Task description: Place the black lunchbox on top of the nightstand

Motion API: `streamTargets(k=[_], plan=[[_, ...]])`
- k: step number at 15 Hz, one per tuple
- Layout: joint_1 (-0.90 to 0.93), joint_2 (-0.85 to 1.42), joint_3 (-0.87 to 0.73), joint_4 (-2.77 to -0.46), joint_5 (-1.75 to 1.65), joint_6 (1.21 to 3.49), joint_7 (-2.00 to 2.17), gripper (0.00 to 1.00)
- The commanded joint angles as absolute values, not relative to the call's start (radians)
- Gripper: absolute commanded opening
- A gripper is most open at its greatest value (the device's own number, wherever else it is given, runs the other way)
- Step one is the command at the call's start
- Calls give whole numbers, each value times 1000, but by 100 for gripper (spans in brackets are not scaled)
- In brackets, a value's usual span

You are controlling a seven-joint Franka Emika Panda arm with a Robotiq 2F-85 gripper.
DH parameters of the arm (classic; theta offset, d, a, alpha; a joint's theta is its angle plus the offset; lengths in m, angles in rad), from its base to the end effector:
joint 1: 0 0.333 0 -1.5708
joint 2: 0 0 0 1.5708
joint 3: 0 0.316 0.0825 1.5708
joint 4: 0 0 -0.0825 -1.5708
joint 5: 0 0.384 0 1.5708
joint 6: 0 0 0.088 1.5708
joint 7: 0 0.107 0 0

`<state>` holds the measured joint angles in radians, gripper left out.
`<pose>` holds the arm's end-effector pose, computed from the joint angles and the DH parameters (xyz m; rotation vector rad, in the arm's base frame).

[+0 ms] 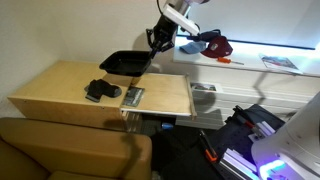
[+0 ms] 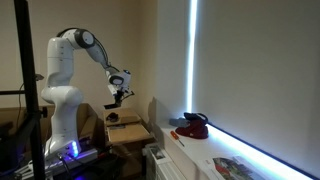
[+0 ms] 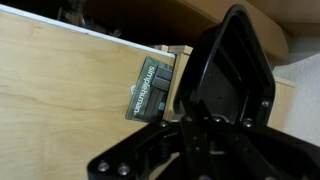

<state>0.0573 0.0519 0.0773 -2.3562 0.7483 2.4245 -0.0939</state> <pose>0.5027 0.0709 0.3095 -2.6088 0.4525 -0.0060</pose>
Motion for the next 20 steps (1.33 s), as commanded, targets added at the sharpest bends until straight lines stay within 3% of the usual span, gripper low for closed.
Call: streamTargets(k=[1,5,6,9,10,15,20], plan=[[80,294,98,-2146,818,2526,0,2],[101,471,95,-1954,772,2671,141,2],[80,393,111,-2046,779,2643,91,7],[82,467,112,-1966,768,2664,129,7],[69,473,120,-1971,783,2647,117,2],[-25,570,215,-1888,1057,2631,-36,2],[35,654,183,-1860,1093,2691,-124,2]])
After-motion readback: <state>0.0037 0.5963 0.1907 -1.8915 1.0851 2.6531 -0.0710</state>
